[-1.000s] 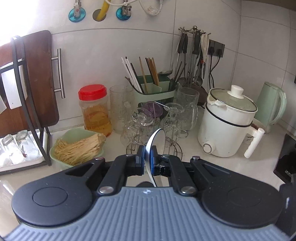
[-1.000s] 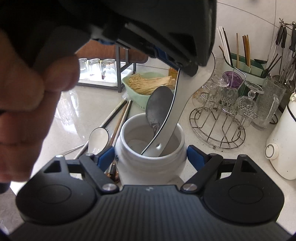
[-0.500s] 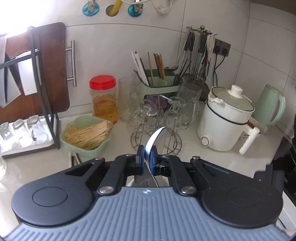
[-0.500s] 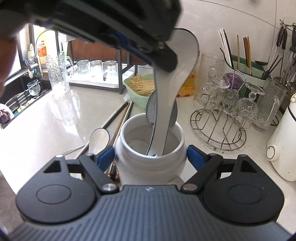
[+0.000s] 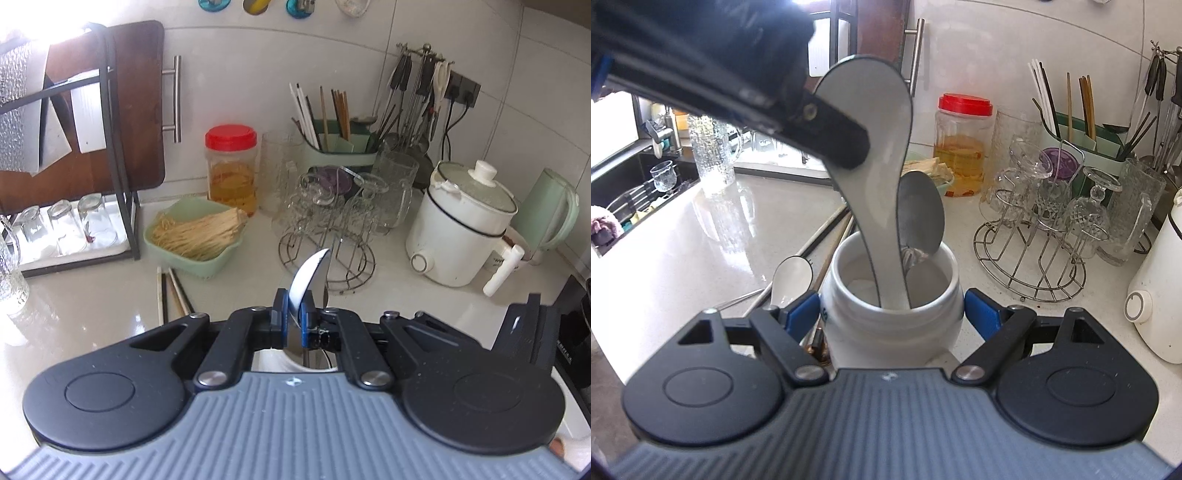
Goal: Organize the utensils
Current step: 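Lower the white ceramic spoon handle-first into the white mug, then open the left gripper to release the spoon inside the mug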
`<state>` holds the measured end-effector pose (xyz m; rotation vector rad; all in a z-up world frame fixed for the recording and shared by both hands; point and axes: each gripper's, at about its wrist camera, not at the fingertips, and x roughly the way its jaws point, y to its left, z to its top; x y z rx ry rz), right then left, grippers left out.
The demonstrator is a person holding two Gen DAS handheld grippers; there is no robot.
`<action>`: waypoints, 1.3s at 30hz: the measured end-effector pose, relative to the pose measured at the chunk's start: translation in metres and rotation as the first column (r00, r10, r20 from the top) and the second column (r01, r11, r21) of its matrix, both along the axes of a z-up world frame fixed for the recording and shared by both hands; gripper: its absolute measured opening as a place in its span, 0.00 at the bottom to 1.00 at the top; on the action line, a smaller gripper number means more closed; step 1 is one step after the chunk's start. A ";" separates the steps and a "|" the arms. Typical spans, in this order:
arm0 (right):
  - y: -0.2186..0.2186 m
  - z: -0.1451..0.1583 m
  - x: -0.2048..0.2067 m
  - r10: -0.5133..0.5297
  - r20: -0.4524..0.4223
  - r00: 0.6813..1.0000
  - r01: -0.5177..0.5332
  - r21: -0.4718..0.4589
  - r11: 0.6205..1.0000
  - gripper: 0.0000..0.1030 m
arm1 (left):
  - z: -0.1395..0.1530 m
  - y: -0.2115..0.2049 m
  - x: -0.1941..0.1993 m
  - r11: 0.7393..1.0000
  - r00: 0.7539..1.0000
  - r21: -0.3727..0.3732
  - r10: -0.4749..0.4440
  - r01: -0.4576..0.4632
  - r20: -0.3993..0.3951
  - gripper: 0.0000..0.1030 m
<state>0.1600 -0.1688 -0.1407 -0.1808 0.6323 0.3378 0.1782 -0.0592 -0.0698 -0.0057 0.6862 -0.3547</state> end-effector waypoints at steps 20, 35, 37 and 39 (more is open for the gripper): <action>-0.002 -0.002 -0.006 0.019 0.026 0.999 -0.019 0.009 1.000 0.85 | -0.025 -0.022 0.040 0.995 0.977 0.049 -0.075 0.086 -0.198 0.08; -0.004 -0.003 -0.013 0.040 0.047 0.998 -0.041 0.020 0.999 0.85 | -0.044 -0.019 0.041 0.996 0.961 0.023 -0.081 0.090 -0.266 0.11; -0.004 -0.003 -0.012 0.041 0.048 0.998 -0.042 0.018 0.999 0.85 | -0.043 -0.018 0.039 0.996 0.960 0.007 -0.080 0.084 -0.268 0.14; -0.004 -0.003 -0.012 0.043 0.049 0.998 -0.044 0.018 0.999 0.85 | -0.040 -0.016 0.036 0.997 0.962 -0.006 -0.073 0.074 -0.265 0.23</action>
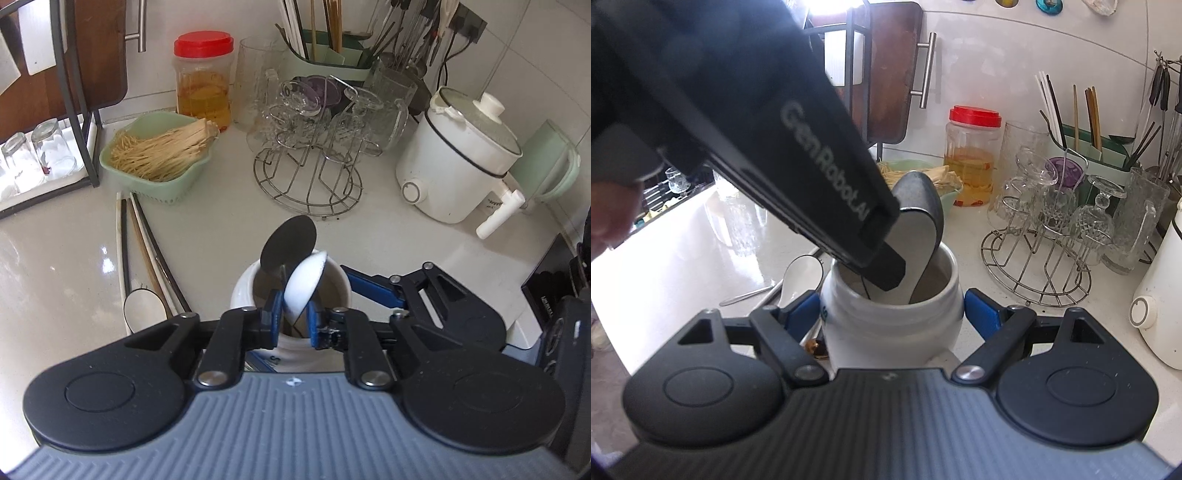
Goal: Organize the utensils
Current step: 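Open the left gripper to release the spoon inside the mug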
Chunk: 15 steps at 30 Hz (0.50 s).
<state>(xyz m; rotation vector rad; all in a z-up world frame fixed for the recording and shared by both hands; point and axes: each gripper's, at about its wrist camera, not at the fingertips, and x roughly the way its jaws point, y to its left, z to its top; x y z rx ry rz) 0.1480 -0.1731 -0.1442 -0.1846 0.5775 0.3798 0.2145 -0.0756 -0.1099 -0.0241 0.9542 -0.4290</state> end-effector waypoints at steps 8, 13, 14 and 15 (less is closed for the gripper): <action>-0.001 -0.001 -0.002 0.006 0.008 1.000 -0.006 0.003 1.000 0.85 | 0.019 0.007 -0.012 0.999 0.998 -0.034 0.033 -0.031 0.050 0.43; 0.000 -0.001 -0.003 0.001 0.009 1.000 -0.001 0.004 1.000 0.85 | 0.028 0.016 -0.021 0.998 0.995 -0.040 0.060 -0.057 0.079 0.44; 0.000 -0.001 -0.003 0.000 0.009 1.000 0.000 0.003 1.000 0.85 | 0.030 0.019 -0.023 0.997 0.994 -0.038 0.068 -0.065 0.086 0.44; 0.000 -0.001 -0.003 -0.001 0.009 1.000 0.001 0.003 1.000 0.85 | 0.032 0.021 -0.024 0.997 0.993 -0.035 0.075 -0.072 0.095 0.44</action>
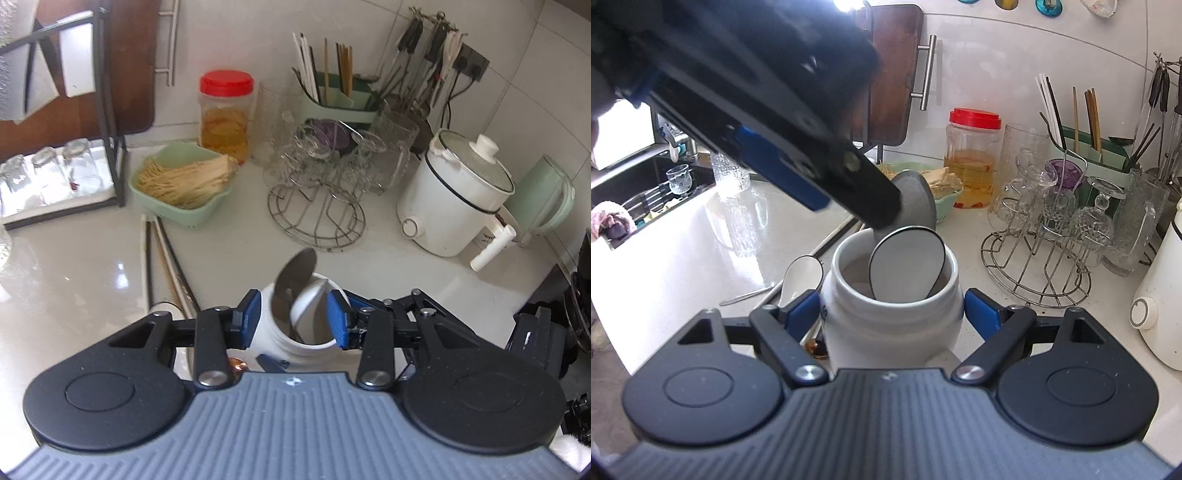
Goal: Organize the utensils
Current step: 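Open the left gripper to release the spoon inside the mug, then move the left tool down to a second white ceramic spoon beside the chopsticks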
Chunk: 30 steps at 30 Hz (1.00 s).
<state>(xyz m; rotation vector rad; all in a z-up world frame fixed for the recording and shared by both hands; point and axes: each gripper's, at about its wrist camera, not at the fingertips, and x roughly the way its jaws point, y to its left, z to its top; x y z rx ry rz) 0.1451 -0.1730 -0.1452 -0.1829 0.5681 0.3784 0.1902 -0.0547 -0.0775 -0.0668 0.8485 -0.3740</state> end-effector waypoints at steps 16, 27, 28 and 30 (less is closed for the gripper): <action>0.003 0.001 0.000 -0.030 -0.004 1.000 0.030 -0.003 1.000 0.85 | 0.002 0.041 -0.009 0.992 0.992 0.023 0.125 -0.125 0.021 0.44; 0.004 0.002 0.000 -0.044 -0.016 0.999 0.044 -0.005 0.999 0.85 | -0.013 0.058 -0.006 0.984 0.984 0.026 0.178 -0.177 -0.016 0.44; 0.004 0.002 0.000 -0.046 -0.017 0.999 0.046 -0.004 0.999 0.85 | -0.015 0.059 -0.005 0.983 0.983 0.026 0.181 -0.180 -0.019 0.44; 0.004 0.002 0.000 -0.049 -0.020 0.999 0.049 -0.007 0.999 0.85 | -0.019 0.061 -0.003 0.982 0.983 0.034 0.184 -0.183 -0.025 0.45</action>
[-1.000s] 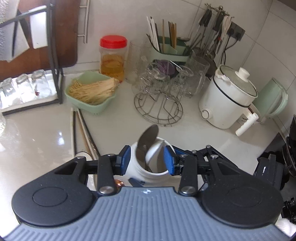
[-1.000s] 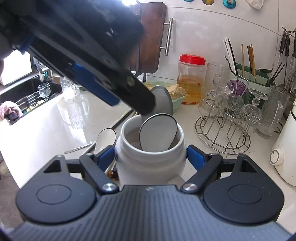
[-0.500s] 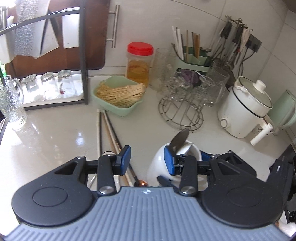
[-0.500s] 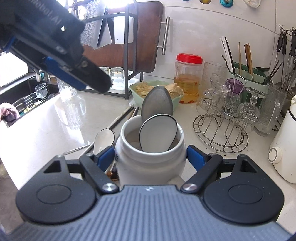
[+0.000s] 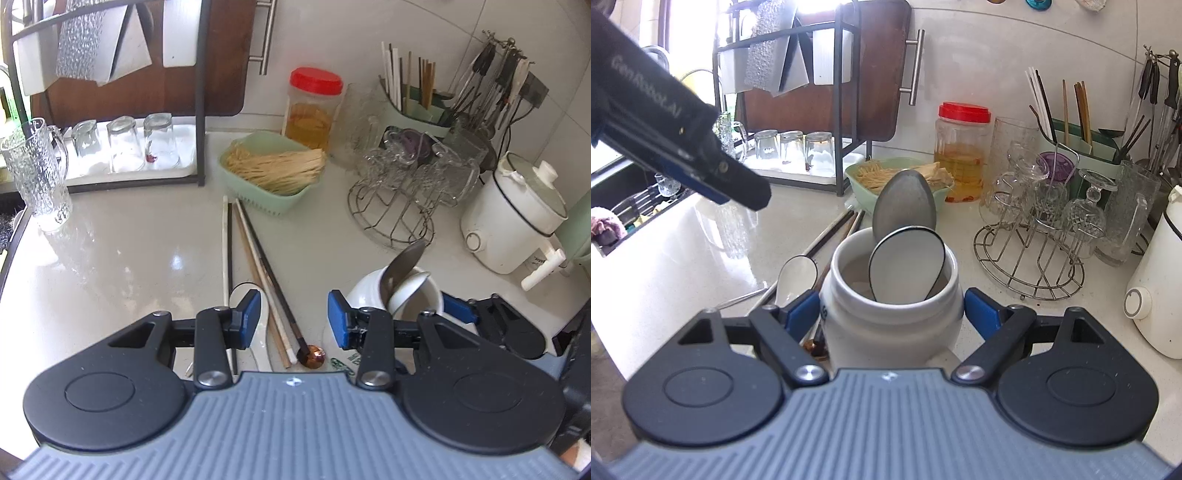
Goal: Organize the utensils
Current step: 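Move the left tool down to a second white ceramic spoon beside the chopsticks, then close the left gripper on the second white ceramic spoon's handle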
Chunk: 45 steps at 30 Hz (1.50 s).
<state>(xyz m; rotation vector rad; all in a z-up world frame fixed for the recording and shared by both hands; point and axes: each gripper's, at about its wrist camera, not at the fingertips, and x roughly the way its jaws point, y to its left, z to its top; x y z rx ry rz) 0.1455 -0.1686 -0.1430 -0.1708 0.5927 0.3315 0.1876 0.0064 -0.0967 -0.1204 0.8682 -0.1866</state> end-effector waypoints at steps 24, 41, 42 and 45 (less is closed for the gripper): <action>0.010 -0.001 -0.002 -0.094 0.002 0.996 0.094 -0.001 0.996 0.85 | -0.062 0.048 0.092 0.999 0.982 -0.038 0.027 -0.035 -0.186 0.49; 0.016 0.001 0.004 -0.142 -0.031 0.989 0.141 -0.017 0.990 0.85 | -0.111 0.033 0.118 0.993 0.963 -0.025 -0.116 0.114 -0.245 0.43; 0.016 0.001 0.004 -0.141 -0.031 0.990 0.140 -0.019 0.990 0.85 | -0.112 0.033 0.119 0.992 0.964 -0.028 -0.123 0.120 -0.235 0.43; 0.016 0.002 0.005 -0.134 -0.040 0.990 0.133 -0.031 0.991 0.85 | -0.112 0.030 0.122 0.989 0.966 -0.029 -0.146 0.143 -0.216 0.40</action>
